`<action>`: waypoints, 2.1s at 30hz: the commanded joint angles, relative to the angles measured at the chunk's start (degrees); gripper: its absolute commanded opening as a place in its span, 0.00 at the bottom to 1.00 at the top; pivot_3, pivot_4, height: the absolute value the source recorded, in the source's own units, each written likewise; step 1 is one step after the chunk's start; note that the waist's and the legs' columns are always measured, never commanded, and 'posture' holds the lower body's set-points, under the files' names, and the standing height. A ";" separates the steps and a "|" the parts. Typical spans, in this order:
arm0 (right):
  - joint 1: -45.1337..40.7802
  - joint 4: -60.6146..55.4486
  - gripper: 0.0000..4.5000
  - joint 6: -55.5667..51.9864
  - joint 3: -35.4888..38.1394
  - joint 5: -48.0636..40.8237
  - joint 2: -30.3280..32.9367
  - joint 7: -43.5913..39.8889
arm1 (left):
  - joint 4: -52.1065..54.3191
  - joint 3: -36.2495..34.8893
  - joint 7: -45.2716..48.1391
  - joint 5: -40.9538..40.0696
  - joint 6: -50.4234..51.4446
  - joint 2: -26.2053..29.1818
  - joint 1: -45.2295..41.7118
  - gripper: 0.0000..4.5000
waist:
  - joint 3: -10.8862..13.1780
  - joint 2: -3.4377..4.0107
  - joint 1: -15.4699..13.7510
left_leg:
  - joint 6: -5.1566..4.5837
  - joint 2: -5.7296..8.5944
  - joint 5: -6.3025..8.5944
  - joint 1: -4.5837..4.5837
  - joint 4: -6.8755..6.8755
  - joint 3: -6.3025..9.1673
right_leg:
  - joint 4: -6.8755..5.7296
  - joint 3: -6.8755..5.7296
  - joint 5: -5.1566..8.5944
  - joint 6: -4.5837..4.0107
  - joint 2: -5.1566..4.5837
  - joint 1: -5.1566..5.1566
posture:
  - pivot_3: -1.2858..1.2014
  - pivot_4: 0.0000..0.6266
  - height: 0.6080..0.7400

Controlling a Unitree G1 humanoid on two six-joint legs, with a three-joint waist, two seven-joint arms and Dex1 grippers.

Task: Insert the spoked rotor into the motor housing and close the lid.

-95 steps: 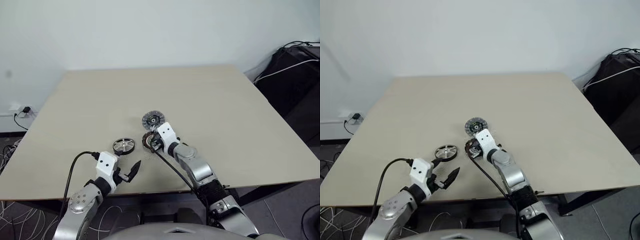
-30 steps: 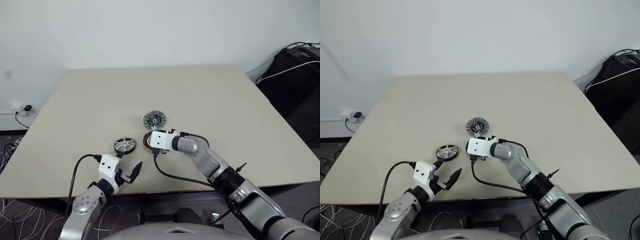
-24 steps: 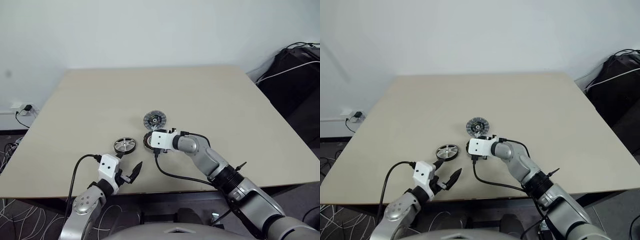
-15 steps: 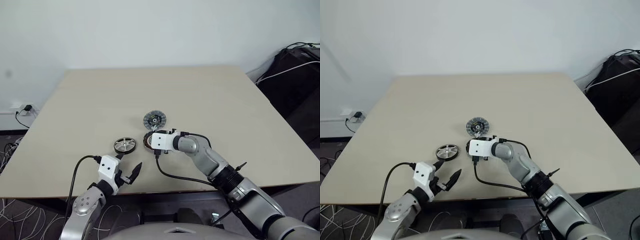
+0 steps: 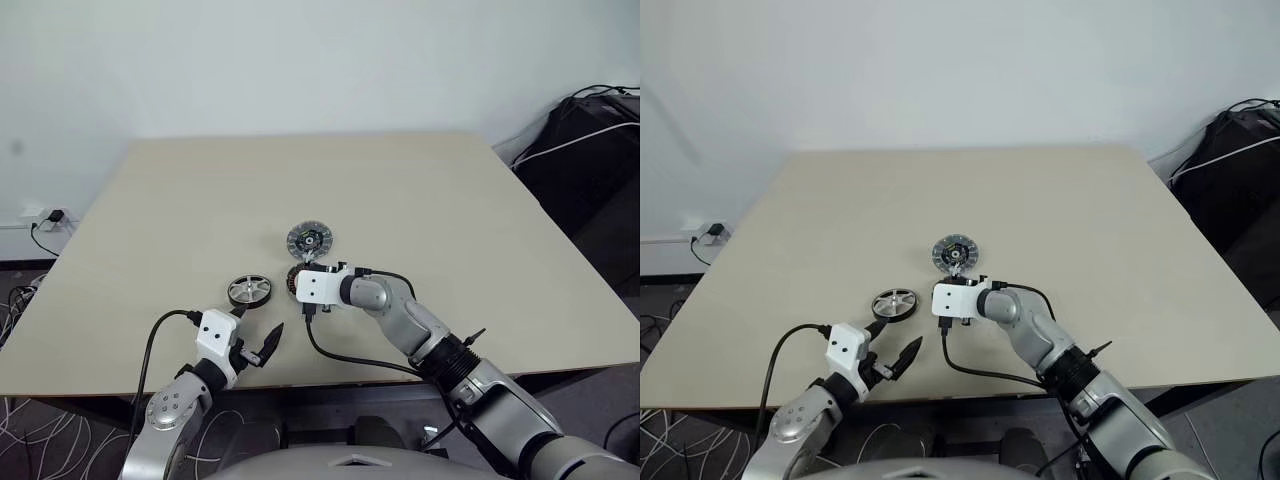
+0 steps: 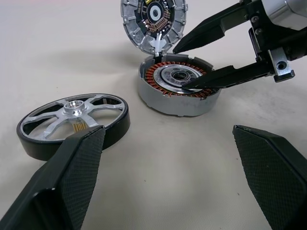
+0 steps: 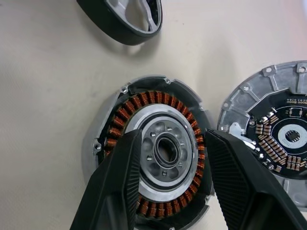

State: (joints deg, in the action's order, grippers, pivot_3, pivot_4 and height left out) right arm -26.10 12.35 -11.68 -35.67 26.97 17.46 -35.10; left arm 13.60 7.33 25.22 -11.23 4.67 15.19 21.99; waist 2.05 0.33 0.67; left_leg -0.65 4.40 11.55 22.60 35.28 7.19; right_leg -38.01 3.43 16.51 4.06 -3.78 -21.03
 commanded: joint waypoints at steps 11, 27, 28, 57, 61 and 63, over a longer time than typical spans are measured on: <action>-1.00 -0.26 0.50 0.51 2.27 0.10 -0.91 0.85 | 2.83 -0.03 -0.07 -0.07 -0.24 0.06 0.52 1.00 | -0.02 -0.02 0.02 | 0.00 -0.01 0.00 -0.04 0.02 0.00 | -0.02 0.01 0.07 0.11 0.01 0.04 | 0.52 0.00 1.00; -0.41 -0.46 0.50 -0.22 4.02 -0.09 -0.29 0.90 | 6.16 0.47 -0.46 -0.05 2.97 0.16 0.25 1.00 | -0.02 -0.02 0.01 | 0.00 -0.01 0.00 -0.04 0.02 -0.01 | -0.02 0.01 0.00 -0.01 0.01 0.03 | 0.52 0.00 1.00; -0.27 -0.39 0.50 -0.24 3.77 -0.01 -0.19 0.58 | 6.45 0.43 -0.53 -0.06 3.21 0.16 0.32 1.00 | -0.02 -0.02 0.02 | 0.00 -0.01 0.00 -0.04 0.02 -0.01 | -0.02 0.01 -0.01 -0.01 0.01 0.03 | 0.52 0.00 1.00; -2.16 7.36 0.50 -0.14 3.64 0.74 -4.59 3.08 | 7.04 0.25 -1.02 -0.19 3.59 0.06 1.42 1.00 | -0.09 -0.05 0.13 | 0.02 -0.02 -0.01 -0.11 0.02 0.00 | -0.06 0.02 0.00 0.00 0.04 0.09 | 0.52 0.00 1.00; -3.03 9.53 0.50 -0.07 3.87 0.95 -4.97 4.49 | 6.81 0.14 -0.98 -0.22 3.42 0.02 1.42 1.00 | -0.15 -0.06 0.10 | 0.03 -0.02 -0.02 -0.12 0.05 0.01 | -0.07 0.02 0.00 0.00 0.04 0.10 | 0.52 0.00 1.00; -3.40 10.31 0.50 -0.11 4.01 0.96 -5.10 5.13 | 6.79 0.11 -1.00 -0.24 3.41 0.00 1.42 1.00 | -0.17 -0.04 0.09 | 0.03 -0.02 -0.03 -0.12 0.06 0.01 | -0.07 0.01 0.00 0.00 0.04 0.10 | 0.52 0.00 1.00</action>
State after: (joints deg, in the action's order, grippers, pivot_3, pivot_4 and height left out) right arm -28.47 20.91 -11.41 -32.68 27.62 12.24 -30.71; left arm 18.40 7.39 23.95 -11.34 9.40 15.34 23.89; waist 1.89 0.29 0.76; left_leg -0.62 4.39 11.52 22.48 35.35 7.21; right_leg -38.09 3.44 16.52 4.09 -3.74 -20.92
